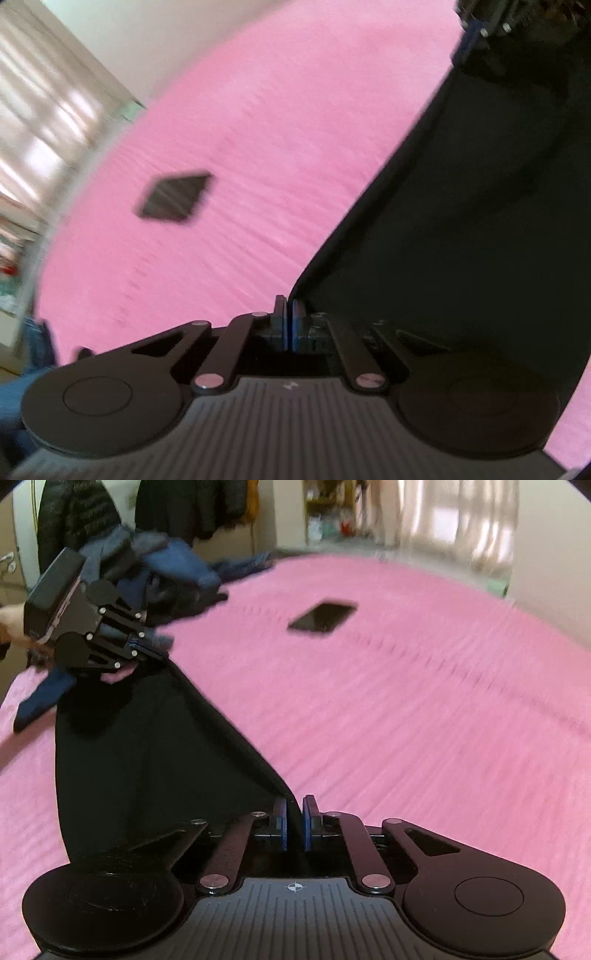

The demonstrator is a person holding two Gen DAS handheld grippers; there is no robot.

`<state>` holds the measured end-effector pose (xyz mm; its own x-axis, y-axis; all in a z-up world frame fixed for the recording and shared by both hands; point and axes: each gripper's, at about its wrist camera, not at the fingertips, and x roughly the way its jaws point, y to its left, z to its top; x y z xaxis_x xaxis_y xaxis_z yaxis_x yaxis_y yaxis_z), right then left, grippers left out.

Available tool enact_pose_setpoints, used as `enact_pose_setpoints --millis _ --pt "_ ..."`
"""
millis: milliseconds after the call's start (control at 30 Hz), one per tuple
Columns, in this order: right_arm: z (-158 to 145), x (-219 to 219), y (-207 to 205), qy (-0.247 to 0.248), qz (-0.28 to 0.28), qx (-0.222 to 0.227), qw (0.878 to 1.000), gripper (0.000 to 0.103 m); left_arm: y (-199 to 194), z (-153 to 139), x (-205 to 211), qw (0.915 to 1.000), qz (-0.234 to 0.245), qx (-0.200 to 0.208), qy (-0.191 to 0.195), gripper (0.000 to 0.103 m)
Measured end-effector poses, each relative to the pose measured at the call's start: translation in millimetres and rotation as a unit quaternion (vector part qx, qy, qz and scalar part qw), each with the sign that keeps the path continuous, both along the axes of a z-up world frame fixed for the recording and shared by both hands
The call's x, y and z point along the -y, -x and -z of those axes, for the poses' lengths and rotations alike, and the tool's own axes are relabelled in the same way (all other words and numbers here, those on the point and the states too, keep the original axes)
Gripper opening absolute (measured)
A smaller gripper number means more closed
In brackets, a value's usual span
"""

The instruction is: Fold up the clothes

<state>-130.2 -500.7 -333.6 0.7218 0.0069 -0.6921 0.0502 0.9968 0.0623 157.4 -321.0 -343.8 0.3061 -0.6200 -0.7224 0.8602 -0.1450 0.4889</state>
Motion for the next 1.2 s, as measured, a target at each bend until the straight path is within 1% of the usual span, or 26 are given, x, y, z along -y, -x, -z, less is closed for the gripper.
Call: enact_pose_setpoints --millis 67,100,167,200,233,267,300,333,367,433,467,500,533,600,667,733,800,867,900,1000,1033,1067,1100,1133,1167,1200 --pt "-3 3 -5 0.012 0.013 0.006 1.0 0.007 -5 -6 4 0.9996 -0.012 0.002 0.024 0.002" --pt "1 4 -10 0.015 0.023 0.003 1.0 0.007 -7 -3 9 0.9995 -0.021 -0.001 0.025 0.002" --pt "13 7 -19 0.018 0.042 -0.012 0.999 0.007 -7 18 17 0.9992 -0.035 0.018 -0.001 0.012" --pt "17 6 -18 0.023 0.052 -0.017 0.998 0.008 -6 29 20 0.9986 -0.042 0.028 -0.015 0.013" --pt "22 6 -17 0.028 0.063 -0.022 0.997 0.02 -6 39 24 0.9977 -0.049 0.037 -0.027 0.013" --pt "24 4 -14 0.034 0.073 -0.025 0.996 0.049 -4 39 20 0.9974 -0.05 0.046 -0.021 0.014" --pt "18 1 -6 0.042 0.082 -0.016 0.996 0.06 -2 40 16 0.997 -0.052 0.055 -0.016 0.016" --pt "13 -2 2 0.05 0.092 -0.008 0.995 0.066 -2 36 9 0.9961 -0.062 0.062 -0.008 0.019" --pt "7 -6 10 0.054 0.098 0.001 0.994 0.066 -1 29 -1 0.9961 -0.062 0.062 0.003 0.02" --pt "-4 -20 34 0.036 0.09 0.02 0.995 0.066 3 14 -24 0.9961 -0.061 0.06 0.023 0.021" --pt "-8 -32 46 0.036 0.083 0.024 0.996 0.066 6 6 -39 0.9961 -0.058 0.058 0.033 0.021" --pt "-11 -44 58 0.037 0.075 0.027 0.996 0.066 13 -1 -54 0.9967 -0.043 0.058 0.037 0.021" --pt "-10 -56 69 0.042 0.067 0.024 0.997 0.066 20 -8 -70 0.9971 -0.029 0.057 0.041 0.024" --pt "-8 -80 90 0.053 0.052 0.019 0.997 0.066 38 -9 -104 0.9974 0.017 0.065 0.027 0.029" --pt "-3 -100 107 0.05 0.048 0.014 0.997 0.067 59 -3 -136 0.9947 0.067 0.078 0.004 0.036" --pt "5 -118 111 0.04 0.049 0.008 0.998 0.067 80 20 -159 0.9858 0.11 0.123 -0.032 0.036" --pt "12 -133 119 0.048 0.055 0.006 0.997 0.067 95 45 -169 0.9726 0.138 0.178 -0.058 0.036" --pt "17 -144 126 0.062 0.066 0.001 0.996 0.066 104 64 -170 0.9617 0.143 0.227 -0.056 0.035" --pt "19 -146 133 0.065 0.077 0.0 0.995 0.066 108 70 -168 0.9574 0.149 0.242 -0.053 0.034" --pt "20 -154 156 0.077 0.112 0.001 0.991 0.067 117 85 -161 0.9381 0.174 0.295 -0.052 0.031" --pt "19 -156 165 0.09 0.126 0.001 0.988 0.067 119 89 -157 0.9314 0.181 0.311 -0.055 0.029" --pt "19 -158 175 0.104 0.141 0.0 0.985 0.068 121 93 -154 0.9246 0.188 0.326 -0.059 0.022" --pt "20 -160 185 0.125 0.156 -0.006 0.98 0.072 120 96 -149 0.9224 0.187 0.332 -0.065 0.012" --pt "21 -161 195 0.148 0.171 -0.012 0.974 0.084 119 95 -146 0.923 0.18 0.333 -0.07 0.004" --pt "23 -162 205 0.174 0.181 -0.021 0.968 0.089 119 89 -147 0.9257 0.172 0.331 -0.063 0.003" --pt "25 -162 214 0.198 0.192 -0.03 0.961 0.089 116 76 -149 0.9343 0.152 0.319 -0.05 0.003"
